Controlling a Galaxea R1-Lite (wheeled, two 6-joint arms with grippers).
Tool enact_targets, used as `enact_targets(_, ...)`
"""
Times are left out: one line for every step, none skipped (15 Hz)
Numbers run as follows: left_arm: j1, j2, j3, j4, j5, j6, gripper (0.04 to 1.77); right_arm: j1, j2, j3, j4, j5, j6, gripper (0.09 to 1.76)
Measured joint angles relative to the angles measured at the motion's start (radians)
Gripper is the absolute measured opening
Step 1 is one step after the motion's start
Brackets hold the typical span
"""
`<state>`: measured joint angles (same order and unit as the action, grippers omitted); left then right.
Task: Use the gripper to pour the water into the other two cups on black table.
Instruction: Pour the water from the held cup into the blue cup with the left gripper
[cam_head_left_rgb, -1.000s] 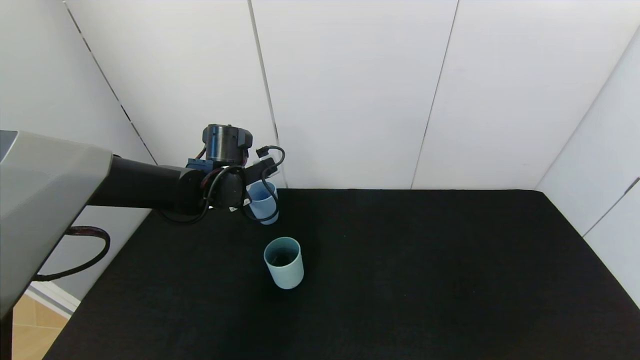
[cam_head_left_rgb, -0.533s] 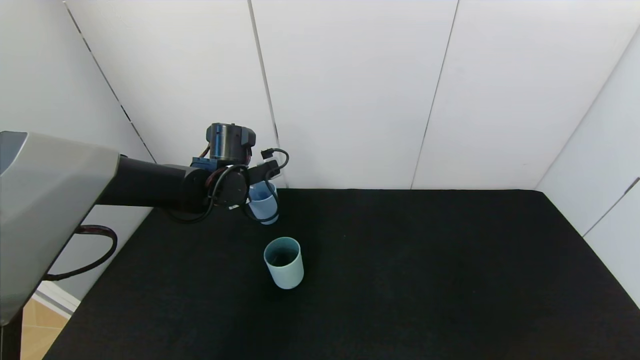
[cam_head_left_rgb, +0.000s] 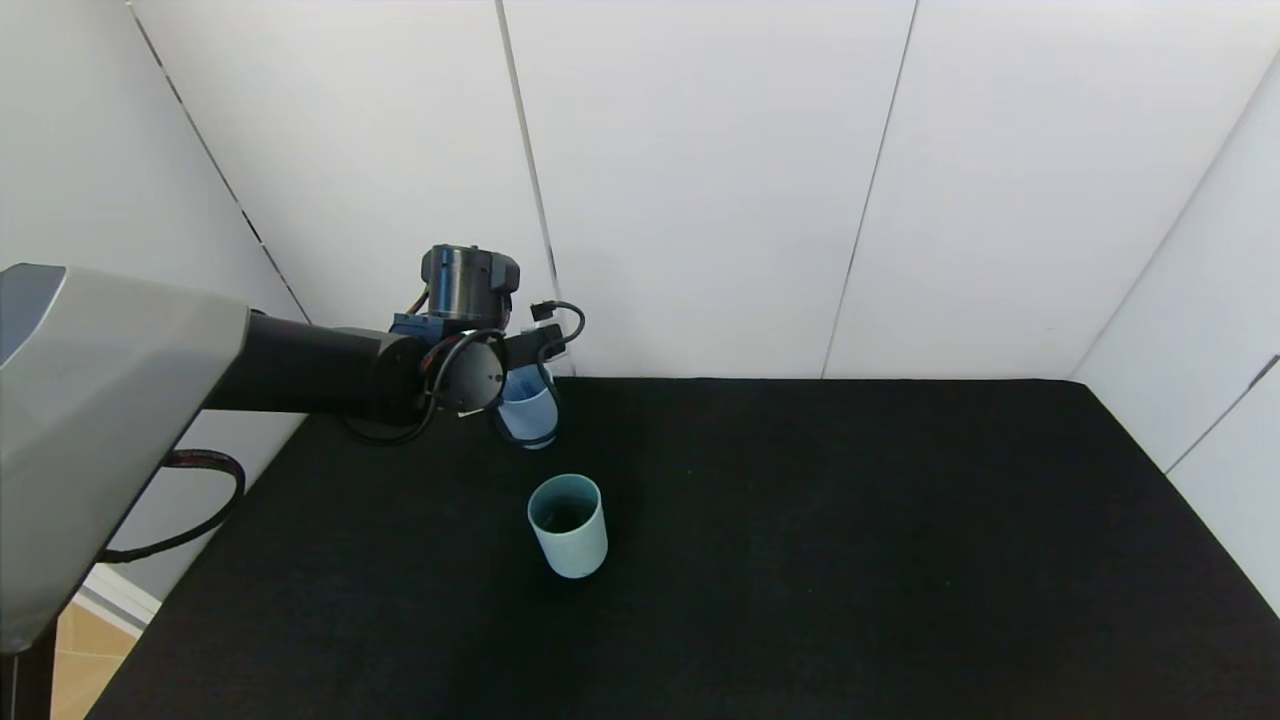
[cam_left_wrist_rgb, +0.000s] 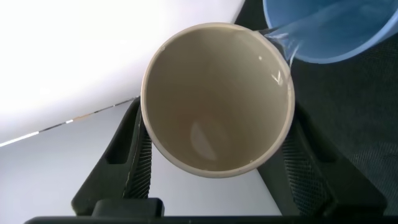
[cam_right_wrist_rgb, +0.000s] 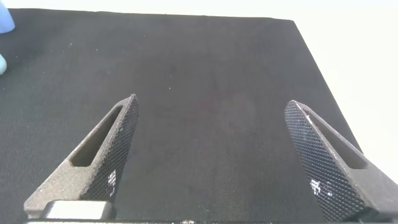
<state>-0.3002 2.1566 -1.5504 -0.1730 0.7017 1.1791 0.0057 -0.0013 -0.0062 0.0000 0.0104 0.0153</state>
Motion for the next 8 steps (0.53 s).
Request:
enact_targets(-0.001, 0.002, -0.003, 0.0, 0.0, 0.0, 1.22, 0.0, 0.0, 0.0, 0.0, 0.0, 0.0, 1.71)
enact_targets(-0.002, 0.003, -0.003, -0.001, 0.0, -0.001, 1.22, 0.0, 0.0, 0.0, 0.0, 0.0, 0.0, 1.71)
enact_targets(-0.002, 0.003, -0.004, -0.002, 0.0, -0.006, 1.22, 0.0, 0.0, 0.0, 0.0, 0.0, 0.0, 1.71)
enact_targets(-0.003, 0.004, -0.004, -0.003, 0.0, -0.01, 1.22, 0.0, 0.0, 0.0, 0.0, 0.0, 0.0, 1.71)
enact_targets(-0.003, 0.004, -0.003, -0.006, 0.0, -0.014, 1.22, 0.0, 0.0, 0.0, 0.0, 0.0, 0.0, 1.71)
enact_targets(-0.003, 0.003, 0.001, -0.021, 0.001, -0.017, 1.22, 0.0, 0.0, 0.0, 0.0, 0.0, 0.0, 1.71)
enact_targets(-0.003, 0.003, 0.005, -0.038, -0.001, -0.025, 1.22, 0.0, 0.0, 0.0, 0.0, 0.0, 0.0, 1.71)
enact_targets(-0.004, 0.003, 0.01, -0.042, -0.002, -0.053, 1.22, 0.0, 0.0, 0.0, 0.0, 0.0, 0.0, 1.71)
